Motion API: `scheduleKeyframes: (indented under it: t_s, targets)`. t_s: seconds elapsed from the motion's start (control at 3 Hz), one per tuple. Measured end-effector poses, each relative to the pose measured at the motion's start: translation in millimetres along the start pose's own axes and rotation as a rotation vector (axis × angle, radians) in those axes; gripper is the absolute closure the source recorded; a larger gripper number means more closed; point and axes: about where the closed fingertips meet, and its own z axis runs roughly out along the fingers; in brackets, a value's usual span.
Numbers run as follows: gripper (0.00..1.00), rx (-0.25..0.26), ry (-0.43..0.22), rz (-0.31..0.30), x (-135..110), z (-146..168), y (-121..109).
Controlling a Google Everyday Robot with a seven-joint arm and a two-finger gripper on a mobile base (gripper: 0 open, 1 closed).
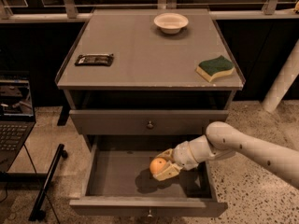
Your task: Pick orange from middle drawer and place on counter
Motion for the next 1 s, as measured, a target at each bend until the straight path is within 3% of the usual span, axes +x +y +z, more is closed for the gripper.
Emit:
scheduleKeyframes:
  t_s: [0.33, 0.67, 1.0]
  targets:
    - [1.00, 0.012, 0.001, -0.020, -10.5, -7.5, 8.1]
    - [1.00, 0.090, 0.013, -0.092, -39.2, -30.0, 37.4]
    - [1.00, 0.209, 0.059, -0.181, -81.7, -68.6, 81.2]
